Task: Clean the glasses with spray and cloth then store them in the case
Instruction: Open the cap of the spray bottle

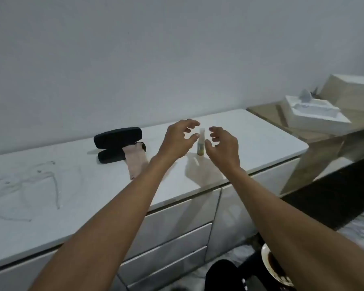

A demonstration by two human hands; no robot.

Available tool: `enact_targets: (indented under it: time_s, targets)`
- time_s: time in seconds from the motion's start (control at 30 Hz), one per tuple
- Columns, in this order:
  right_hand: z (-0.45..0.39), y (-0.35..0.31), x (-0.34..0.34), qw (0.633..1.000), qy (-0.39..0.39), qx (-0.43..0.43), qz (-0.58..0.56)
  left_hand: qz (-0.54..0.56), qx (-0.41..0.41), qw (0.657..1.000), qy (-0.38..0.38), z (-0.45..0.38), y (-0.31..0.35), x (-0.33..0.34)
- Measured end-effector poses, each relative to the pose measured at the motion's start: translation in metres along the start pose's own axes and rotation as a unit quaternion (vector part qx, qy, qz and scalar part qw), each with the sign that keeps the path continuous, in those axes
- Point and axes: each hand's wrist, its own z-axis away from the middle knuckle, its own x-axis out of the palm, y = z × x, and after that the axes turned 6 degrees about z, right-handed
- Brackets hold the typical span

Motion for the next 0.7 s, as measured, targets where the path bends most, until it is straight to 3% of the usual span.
enact_targets:
  time_s: [0.3, 0.7]
  targets:
    - [0.0, 0.009, 0.003, 0.994, -0.058, 0.082, -0.05, 0.027, -0.042, 0.999, -0.003, -0.01, 0.002, 0.012]
    - [-0.002, 0.017, 0.023, 0.985, -0.077, 0.092, -0.122, 0.028, -0.031, 0.999, 0.009, -0.021, -0.015, 0.021]
